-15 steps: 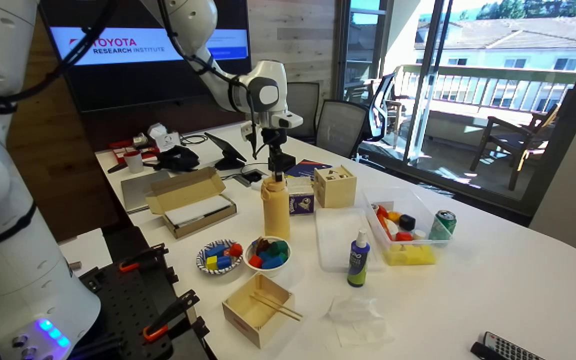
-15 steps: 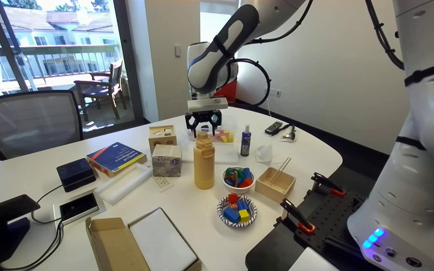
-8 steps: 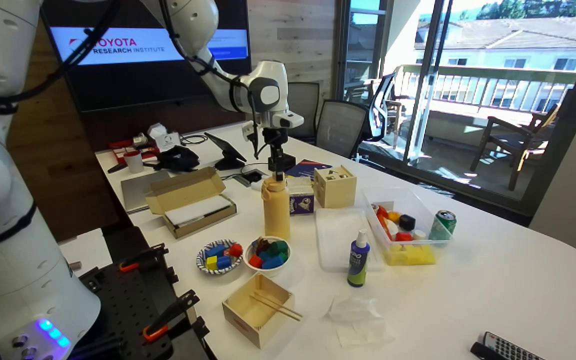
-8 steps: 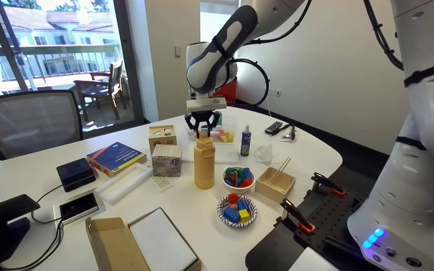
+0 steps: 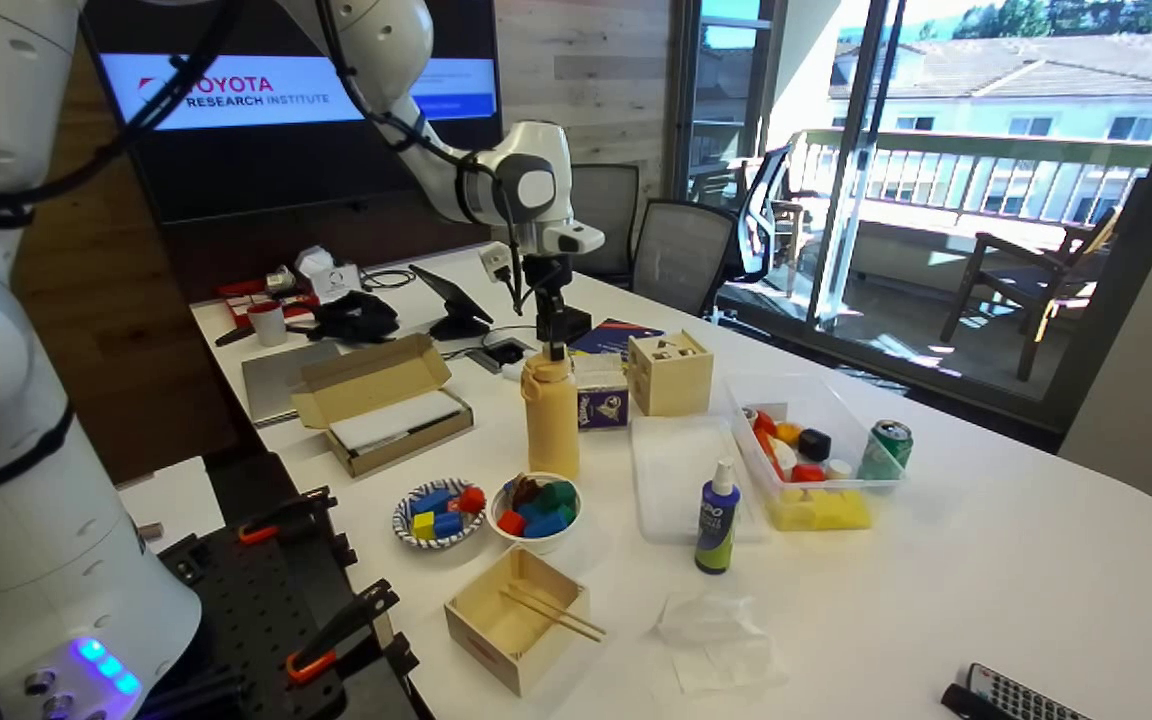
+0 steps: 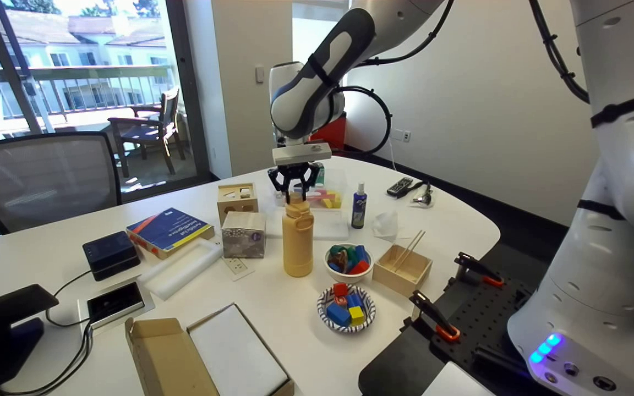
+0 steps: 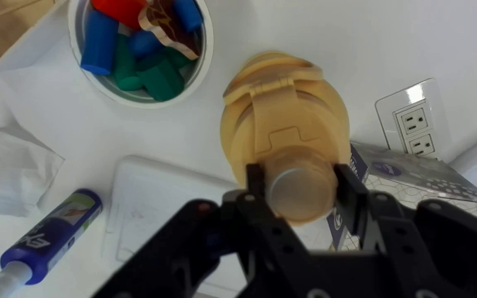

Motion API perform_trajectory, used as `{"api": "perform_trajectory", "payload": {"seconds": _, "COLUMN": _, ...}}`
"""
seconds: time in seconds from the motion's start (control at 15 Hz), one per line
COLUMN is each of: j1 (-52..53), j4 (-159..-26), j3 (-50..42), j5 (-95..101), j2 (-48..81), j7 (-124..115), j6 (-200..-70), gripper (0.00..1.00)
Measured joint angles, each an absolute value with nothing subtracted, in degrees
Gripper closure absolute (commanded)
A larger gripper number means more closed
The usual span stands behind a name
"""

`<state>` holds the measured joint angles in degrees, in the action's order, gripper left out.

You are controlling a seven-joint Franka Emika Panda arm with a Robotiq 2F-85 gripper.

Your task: Move the beige bottle forward

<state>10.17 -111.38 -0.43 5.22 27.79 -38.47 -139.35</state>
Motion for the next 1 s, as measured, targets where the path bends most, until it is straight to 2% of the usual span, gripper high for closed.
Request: {"api": "perform_trajectory", "payload": {"seconds": 1.0, "j1": 10.0, "j4": -111.4, "j3": 0.0, "j5": 5.9, "j2": 28.2, "j7": -15.3, "j6": -142.2, "gripper": 0.8}}
